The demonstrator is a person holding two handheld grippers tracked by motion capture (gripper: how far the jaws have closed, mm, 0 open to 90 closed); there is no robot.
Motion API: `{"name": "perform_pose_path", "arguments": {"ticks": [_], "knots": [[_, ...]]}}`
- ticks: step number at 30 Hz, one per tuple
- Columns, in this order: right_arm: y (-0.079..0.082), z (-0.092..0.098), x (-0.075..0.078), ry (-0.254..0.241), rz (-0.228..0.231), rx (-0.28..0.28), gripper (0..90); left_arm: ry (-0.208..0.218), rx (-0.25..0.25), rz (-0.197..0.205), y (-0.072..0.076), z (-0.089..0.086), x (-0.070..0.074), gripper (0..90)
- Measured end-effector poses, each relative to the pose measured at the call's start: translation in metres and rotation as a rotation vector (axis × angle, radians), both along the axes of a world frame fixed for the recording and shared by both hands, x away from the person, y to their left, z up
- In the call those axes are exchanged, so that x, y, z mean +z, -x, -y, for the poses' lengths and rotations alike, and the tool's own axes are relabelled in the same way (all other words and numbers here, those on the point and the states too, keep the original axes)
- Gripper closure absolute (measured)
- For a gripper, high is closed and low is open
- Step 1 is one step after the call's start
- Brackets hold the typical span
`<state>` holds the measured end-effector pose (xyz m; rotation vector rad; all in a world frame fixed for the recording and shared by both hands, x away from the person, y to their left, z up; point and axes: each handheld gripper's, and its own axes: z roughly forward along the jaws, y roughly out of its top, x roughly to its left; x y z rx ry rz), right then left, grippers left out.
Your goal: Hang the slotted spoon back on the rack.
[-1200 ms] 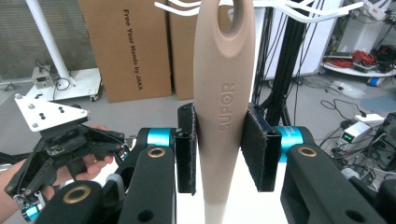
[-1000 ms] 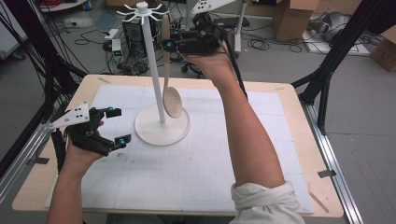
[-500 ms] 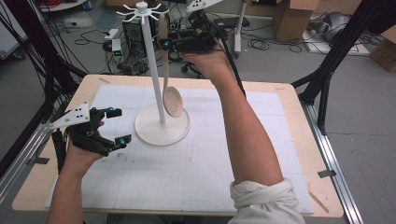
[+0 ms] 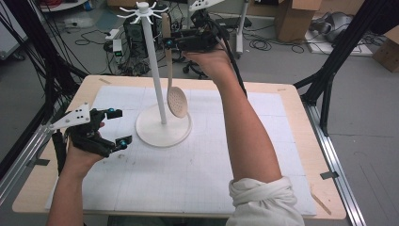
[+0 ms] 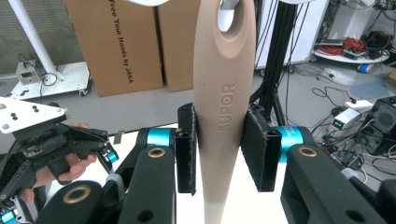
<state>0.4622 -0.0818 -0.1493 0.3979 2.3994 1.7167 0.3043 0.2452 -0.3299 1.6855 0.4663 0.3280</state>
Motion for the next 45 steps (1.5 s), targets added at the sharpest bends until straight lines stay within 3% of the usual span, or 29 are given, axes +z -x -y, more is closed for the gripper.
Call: {"name": "perform_pose_path", "arguments": {"ticks": [13,16,19,27,31,38,45], "knots": [[-0.007,-0.002,-0.004,-0.017,-0.009,-0.006,67.5,0.001,0.004,-0.007,-0.002,0.000,-0.003,1.6],[-0.006,-0.001,-0.003,-0.044,0.003,-0.029,53.8,-0.001,0.002,-0.007,-0.002,0.000,-0.003,1.6],[-0.004,0.003,-0.002,-0.041,0.011,-0.036,52.0,0.000,0.002,-0.008,-0.002,0.000,-0.003,1.6],[0.011,0.028,-0.007,-0.078,0.022,-0.043,43.9,0.002,-0.001,-0.004,-0.001,0.000,-0.002,1.6],[0.024,0.050,-0.011,-0.109,0.029,-0.044,42.4,0.003,0.003,-0.006,-0.002,0.000,-0.003,1.6],[0.040,0.072,-0.018,-0.141,0.037,-0.046,39.4,0.012,0.001,-0.007,-0.002,-0.001,-0.003,1.6],[0.057,0.093,-0.033,-0.159,0.049,-0.070,34.1,0.000,-0.004,-0.008,-0.002,0.001,-0.003,1.6]]}}
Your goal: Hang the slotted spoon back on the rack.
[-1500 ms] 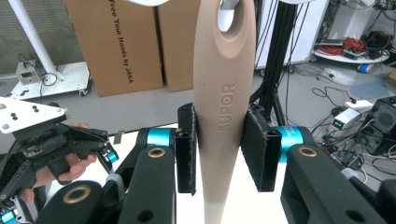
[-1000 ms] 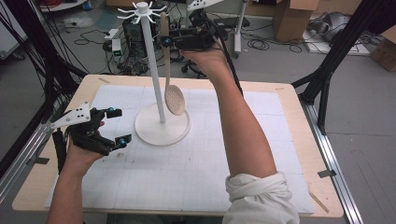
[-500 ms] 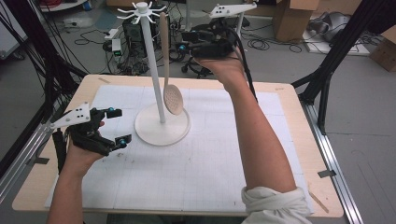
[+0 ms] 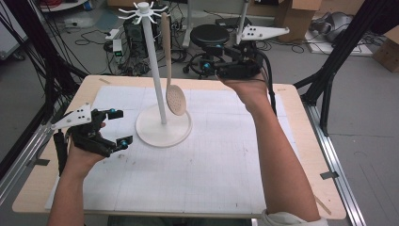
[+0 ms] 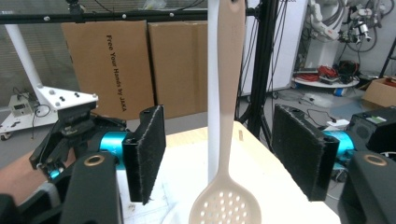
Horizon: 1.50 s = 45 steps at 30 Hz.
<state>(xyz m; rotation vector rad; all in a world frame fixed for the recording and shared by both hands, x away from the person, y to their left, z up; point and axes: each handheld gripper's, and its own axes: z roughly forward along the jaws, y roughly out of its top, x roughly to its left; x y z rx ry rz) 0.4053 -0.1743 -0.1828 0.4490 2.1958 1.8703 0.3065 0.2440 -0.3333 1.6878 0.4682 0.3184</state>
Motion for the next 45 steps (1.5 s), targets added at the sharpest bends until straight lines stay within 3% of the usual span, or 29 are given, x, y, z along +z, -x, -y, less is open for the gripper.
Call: {"name": "perform_pose_path", "arguments": {"ticks": [7,16,31,45], "knots": [[0.021,0.021,-0.020,-0.003,0.019,-0.025,28.5,0.004,0.002,-0.001,0.000,-0.001,0.000,1.6],[0.039,0.047,-0.043,-0.035,0.010,-0.064,22.7,0.013,0.006,-0.002,-0.001,-0.003,-0.003,1.6],[0.067,0.073,-0.094,-0.059,-0.013,-0.109,16.7,0.012,0.005,-0.013,-0.004,-0.006,-0.009,1.6],[0.091,0.091,-0.152,-0.095,-0.040,-0.159,10.4,0.009,0.015,-0.013,-0.002,-0.007,-0.011,1.6]]}}
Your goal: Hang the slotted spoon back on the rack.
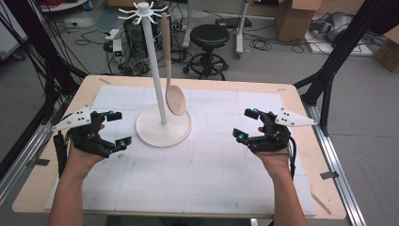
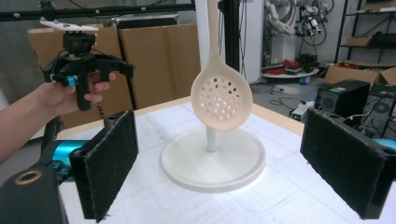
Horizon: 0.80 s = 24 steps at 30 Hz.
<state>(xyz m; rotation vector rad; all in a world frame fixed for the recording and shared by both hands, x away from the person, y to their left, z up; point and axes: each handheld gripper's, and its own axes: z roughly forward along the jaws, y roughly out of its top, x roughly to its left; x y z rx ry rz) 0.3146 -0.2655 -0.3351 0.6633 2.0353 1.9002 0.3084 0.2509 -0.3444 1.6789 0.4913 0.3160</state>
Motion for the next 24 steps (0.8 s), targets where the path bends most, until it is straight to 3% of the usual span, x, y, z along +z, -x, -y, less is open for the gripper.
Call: {"name": "perform_pose_path", "arguments": {"ticks": [5,16,24], "knots": [[0.004,0.005,-0.008,0.004,-0.004,-0.020,2.9,0.002,-0.006,0.008,0.002,0.001,0.000,1.6],[0.001,0.007,-0.023,0.048,-0.046,-0.039,0.5,0.020,-0.007,0.009,0.000,0.000,-0.003,1.6],[0.006,0.021,-0.023,0.031,-0.042,-0.076,0.5,0.023,-0.017,0.008,0.000,0.002,-0.005,1.6]]}}
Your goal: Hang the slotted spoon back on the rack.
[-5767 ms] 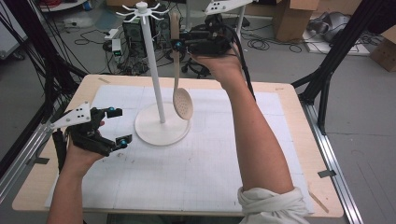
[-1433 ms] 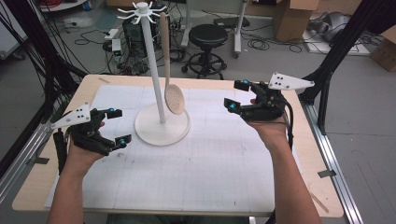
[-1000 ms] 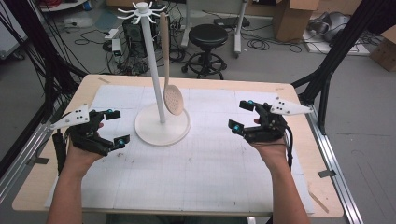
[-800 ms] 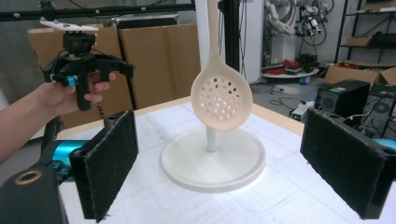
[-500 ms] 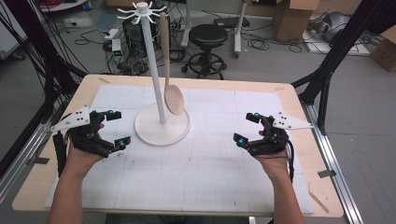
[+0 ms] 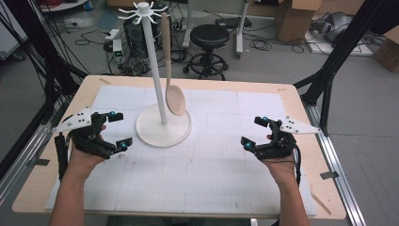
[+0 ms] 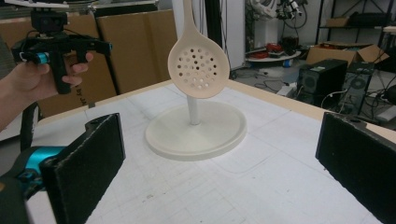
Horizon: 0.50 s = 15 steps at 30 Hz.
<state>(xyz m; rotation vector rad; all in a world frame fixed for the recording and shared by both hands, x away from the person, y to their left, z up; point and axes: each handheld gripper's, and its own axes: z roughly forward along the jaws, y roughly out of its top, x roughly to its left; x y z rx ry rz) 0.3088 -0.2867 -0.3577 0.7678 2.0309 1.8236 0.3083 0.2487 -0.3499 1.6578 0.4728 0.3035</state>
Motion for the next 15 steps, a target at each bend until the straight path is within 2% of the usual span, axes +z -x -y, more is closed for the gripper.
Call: {"name": "perform_pose_path", "arguments": {"ticks": [15], "knots": [[0.0002,-0.0024,0.0019,0.013,-0.001,-0.006,0.6,0.000,0.001,0.001,-0.0009,-0.0007,-0.0009,1.6]]}}
